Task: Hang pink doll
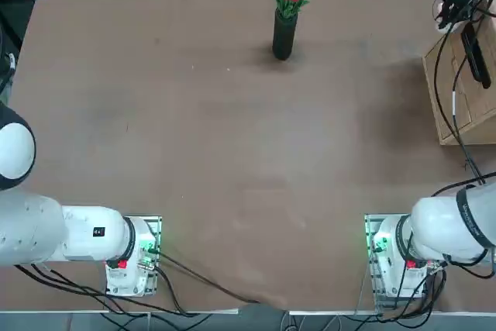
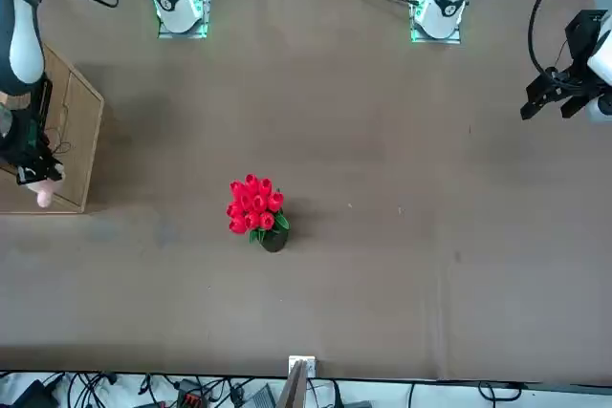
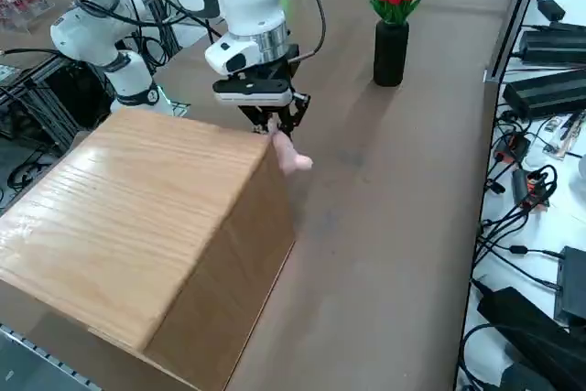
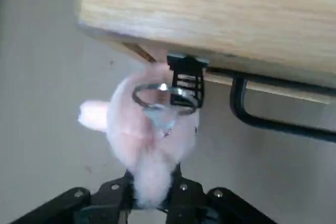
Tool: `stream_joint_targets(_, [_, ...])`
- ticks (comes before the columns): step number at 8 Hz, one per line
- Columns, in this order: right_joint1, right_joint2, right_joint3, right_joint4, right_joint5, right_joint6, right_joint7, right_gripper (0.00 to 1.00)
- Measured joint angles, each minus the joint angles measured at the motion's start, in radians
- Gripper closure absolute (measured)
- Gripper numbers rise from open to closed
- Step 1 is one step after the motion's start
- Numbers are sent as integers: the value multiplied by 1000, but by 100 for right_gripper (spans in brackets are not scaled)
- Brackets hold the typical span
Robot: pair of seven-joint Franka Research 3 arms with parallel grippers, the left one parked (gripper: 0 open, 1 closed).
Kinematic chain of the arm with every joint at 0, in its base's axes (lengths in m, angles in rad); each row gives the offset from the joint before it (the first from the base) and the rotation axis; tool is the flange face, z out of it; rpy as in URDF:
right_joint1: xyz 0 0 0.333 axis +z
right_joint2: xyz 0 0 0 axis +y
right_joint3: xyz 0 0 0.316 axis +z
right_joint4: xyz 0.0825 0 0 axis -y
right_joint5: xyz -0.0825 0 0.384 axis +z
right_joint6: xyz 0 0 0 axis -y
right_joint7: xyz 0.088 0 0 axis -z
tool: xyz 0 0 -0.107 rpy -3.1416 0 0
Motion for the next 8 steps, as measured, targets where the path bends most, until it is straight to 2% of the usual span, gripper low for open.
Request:
stream_joint_targets(5, [-35,-2,0,0,95,-25,-81,94])
stream_joint_targets(8, [-50,-2,1,0,109,-28,-106,91])
